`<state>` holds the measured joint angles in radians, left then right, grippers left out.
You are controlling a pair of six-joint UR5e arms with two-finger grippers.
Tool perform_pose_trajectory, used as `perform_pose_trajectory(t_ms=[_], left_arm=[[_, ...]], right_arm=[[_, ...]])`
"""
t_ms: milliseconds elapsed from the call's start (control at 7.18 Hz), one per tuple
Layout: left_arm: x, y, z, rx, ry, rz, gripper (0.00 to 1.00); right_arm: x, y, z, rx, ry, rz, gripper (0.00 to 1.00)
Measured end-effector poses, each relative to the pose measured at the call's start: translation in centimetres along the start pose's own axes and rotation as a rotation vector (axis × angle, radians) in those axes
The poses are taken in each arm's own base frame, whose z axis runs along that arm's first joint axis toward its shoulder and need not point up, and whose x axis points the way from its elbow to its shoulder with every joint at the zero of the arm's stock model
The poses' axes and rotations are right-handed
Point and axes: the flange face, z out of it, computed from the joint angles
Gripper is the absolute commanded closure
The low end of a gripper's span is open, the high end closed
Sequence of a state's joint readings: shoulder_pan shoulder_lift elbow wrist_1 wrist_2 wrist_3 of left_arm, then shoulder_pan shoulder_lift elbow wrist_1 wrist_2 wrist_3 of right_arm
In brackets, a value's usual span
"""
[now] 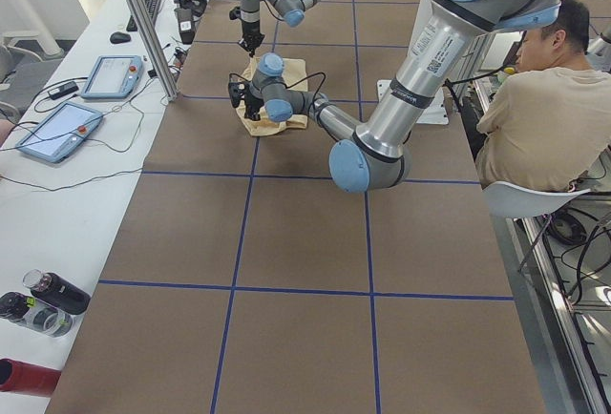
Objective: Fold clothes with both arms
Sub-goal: 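Lower the hem onto the collar edge and open both grippers, then raise the left gripper away while the right gripper moves to the folded shirt's side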
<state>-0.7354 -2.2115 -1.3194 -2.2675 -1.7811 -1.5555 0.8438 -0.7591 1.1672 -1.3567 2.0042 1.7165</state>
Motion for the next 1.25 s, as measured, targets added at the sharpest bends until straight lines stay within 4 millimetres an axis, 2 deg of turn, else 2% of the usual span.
perform_pose_trajectory(t_ms=[279, 418, 557, 697, 836, 975, 1254], left_arm=[[-0.6, -0.3, 1.0, 0.023, -0.004, 0.0, 1.0], [-0.7, -0.4, 1.3, 0.026, -0.006, 0.0, 0.9], [-1.0, -0.4, 1.5, 0.027, -0.009, -0.001, 0.86], [-1.2, -0.5, 1.7, 0.027, -0.014, -0.002, 0.75], [-1.4, -0.5, 1.9, 0.027, -0.018, -0.003, 0.65], [-1.4, -0.6, 2.1, 0.027, -0.02, -0.003, 0.64], [-1.4, -1.2, 1.7, 0.036, 0.002, -0.003, 0.64]], right_arm=[[-0.3, 0.1, 0.5, 0.021, 0.003, -0.005, 1.0], [-0.7, 0.1, 0.6, 0.027, 0.002, -0.007, 0.94], [-1.0, 0.1, 0.7, 0.031, -0.003, -0.009, 0.87], [-1.2, 0.1, 0.8, 0.037, -0.006, -0.01, 0.56], [-1.3, 0.0, 0.8, 0.044, -0.009, -0.011, 0.41], [-1.5, 0.0, 0.7, 0.049, -0.013, -0.012, 0.32], [-2.1, 0.4, 0.1, 0.057, -0.026, -0.018, 0.27]])
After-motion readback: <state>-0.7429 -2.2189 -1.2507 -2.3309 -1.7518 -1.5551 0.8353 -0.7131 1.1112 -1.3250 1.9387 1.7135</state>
